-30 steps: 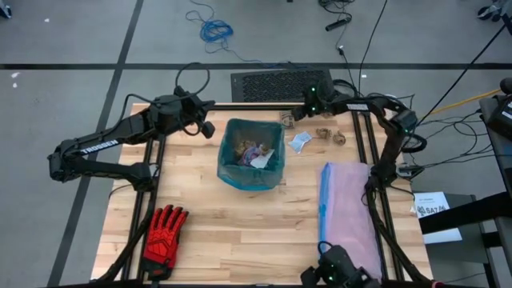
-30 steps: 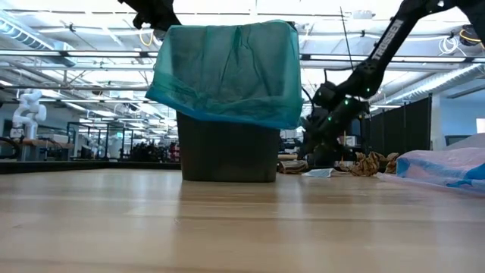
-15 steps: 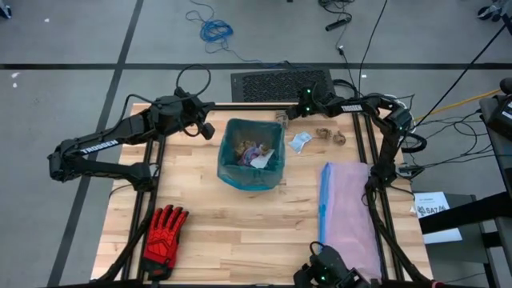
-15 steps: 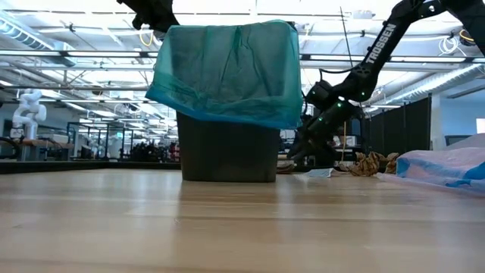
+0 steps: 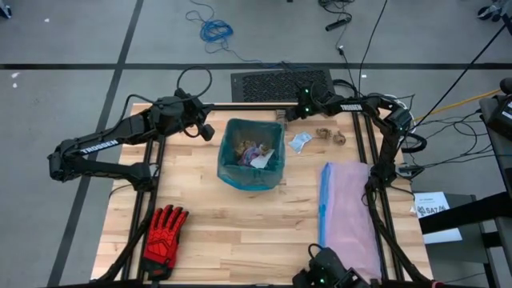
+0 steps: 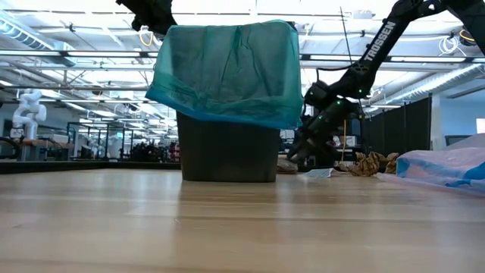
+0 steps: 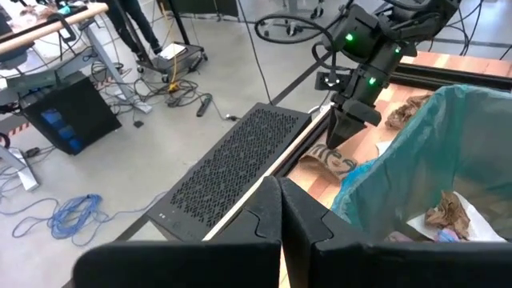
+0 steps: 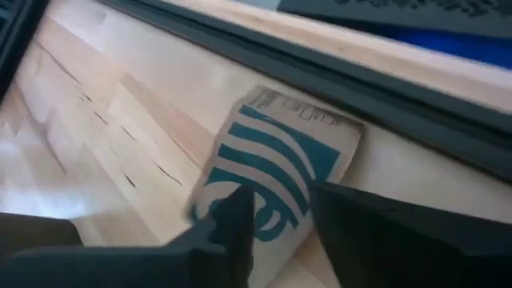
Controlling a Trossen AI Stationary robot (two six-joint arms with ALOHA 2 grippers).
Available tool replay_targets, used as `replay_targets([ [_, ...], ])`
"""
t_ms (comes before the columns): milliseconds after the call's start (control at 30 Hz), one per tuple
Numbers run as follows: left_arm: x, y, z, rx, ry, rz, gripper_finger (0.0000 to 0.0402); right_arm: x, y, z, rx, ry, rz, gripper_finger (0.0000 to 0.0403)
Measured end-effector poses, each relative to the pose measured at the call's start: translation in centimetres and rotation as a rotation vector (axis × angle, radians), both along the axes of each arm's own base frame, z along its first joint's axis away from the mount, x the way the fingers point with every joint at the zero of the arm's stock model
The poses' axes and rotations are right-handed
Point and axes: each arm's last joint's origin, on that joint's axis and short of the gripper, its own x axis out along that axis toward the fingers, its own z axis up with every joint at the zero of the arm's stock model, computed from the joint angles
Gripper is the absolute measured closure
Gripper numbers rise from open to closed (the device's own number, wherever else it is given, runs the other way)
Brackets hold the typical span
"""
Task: Place trash/remove bag and relplace
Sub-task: Put the cardboard coffee sleeve in the trash bin
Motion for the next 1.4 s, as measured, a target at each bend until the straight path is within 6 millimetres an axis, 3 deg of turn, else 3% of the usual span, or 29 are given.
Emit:
replay_targets([
  [167,0.0,0.0,0.0,0.0,0.0,0.0,0.0402,-0.1,0.1,-0.2,0.032,0.012,-0.013,0.0216],
  [367,-0.1,0.0,-0.2,-0.006,0.017,0.0,0.0402,-0.1,0.1,-0.2,0.032,0.013,-0.013,0.0188],
  [567,-0.1,0.0,-0.3,-0.012,0.032,0.0,0.0402,-0.2,0.1,0.0,0.034,0.0,0.009,0.0186],
  [867,-0.1,-0.1,-0.4,-0.014,0.038,0.0,0.0402,-0.3,0.5,1.9,-0.003,-0.035,0.033,0.0186],
  [1400,-0.2,-0.1,-0.4,-0.016,0.042,0.0,0.0402,1.8,0.1,-0.9,0.018,-0.095,-0.023,0.0192],
])
